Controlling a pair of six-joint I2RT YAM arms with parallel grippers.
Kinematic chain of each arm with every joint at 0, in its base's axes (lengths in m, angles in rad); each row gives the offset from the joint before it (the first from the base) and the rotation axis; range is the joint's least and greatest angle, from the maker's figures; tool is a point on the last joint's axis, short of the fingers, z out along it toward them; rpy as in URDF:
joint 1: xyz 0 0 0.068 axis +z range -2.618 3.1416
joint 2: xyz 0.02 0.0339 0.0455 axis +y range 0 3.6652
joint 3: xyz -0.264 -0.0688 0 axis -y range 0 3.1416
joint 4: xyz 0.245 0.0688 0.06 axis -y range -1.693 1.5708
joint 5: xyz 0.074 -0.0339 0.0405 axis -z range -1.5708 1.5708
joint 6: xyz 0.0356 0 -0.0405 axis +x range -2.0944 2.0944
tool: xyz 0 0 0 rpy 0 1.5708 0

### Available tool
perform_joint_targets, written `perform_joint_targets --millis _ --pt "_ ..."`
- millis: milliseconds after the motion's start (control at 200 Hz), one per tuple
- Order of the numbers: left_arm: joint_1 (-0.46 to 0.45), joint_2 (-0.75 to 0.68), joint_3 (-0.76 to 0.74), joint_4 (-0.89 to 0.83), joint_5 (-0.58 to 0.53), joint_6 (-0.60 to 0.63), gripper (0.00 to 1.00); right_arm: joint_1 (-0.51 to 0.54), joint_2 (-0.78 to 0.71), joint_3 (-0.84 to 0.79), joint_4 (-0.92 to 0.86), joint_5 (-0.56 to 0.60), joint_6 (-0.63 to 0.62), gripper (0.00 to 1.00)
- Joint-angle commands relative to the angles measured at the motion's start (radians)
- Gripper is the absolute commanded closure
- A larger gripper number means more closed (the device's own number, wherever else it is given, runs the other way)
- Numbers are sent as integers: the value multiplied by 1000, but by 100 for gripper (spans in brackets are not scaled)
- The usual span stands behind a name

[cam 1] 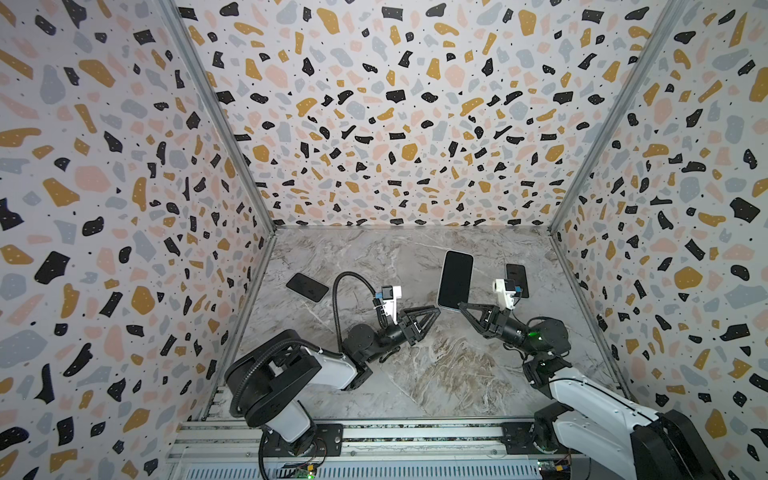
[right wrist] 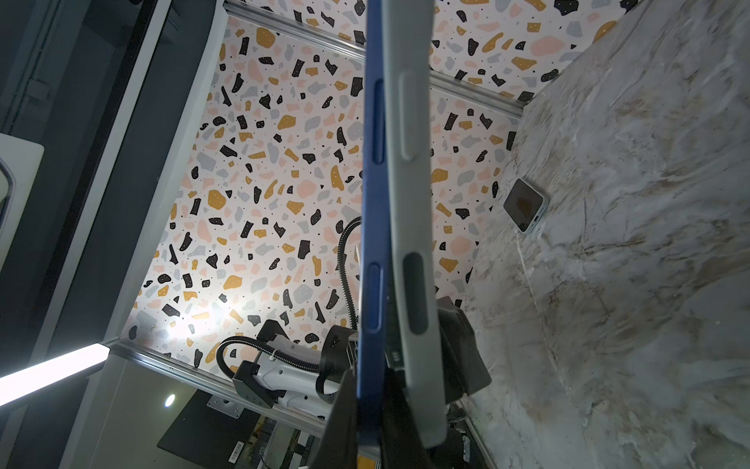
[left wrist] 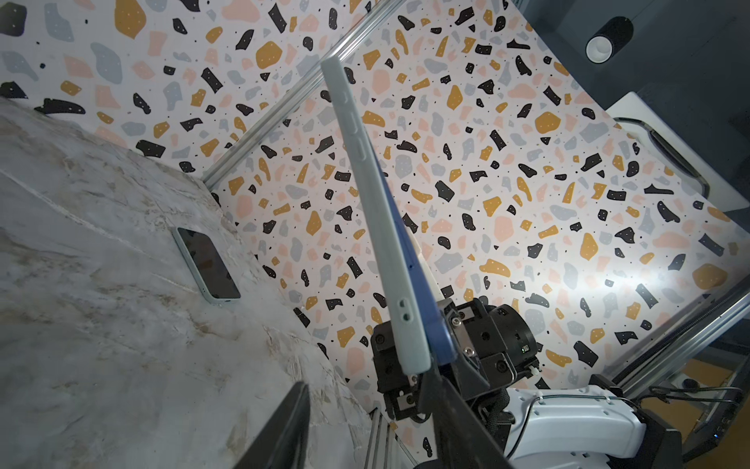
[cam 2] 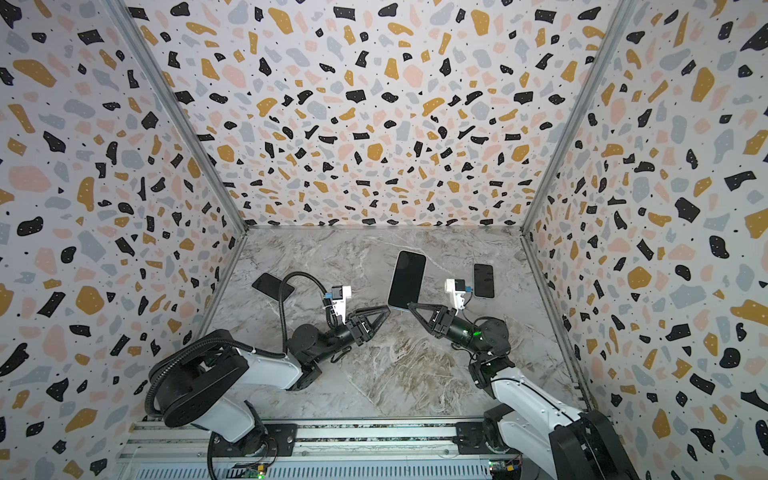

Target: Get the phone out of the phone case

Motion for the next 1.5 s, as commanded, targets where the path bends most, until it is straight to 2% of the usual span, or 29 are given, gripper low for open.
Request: perform_joint_targets --millis 0,340,861,1497 --pt "-5 11 25 207 20 -15 50 7 -25 55 85 4 -15 100" --pt "-4 43 19 297 34 -45 52 10 -22 49 87 8 -20 100" --pt "-4 -25 0 298 50 -15 55 10 -32 48 83 6 -22 100" --pt "-5 -2 31 298 27 -28 56 16 -44 54 72 1 -28 100"
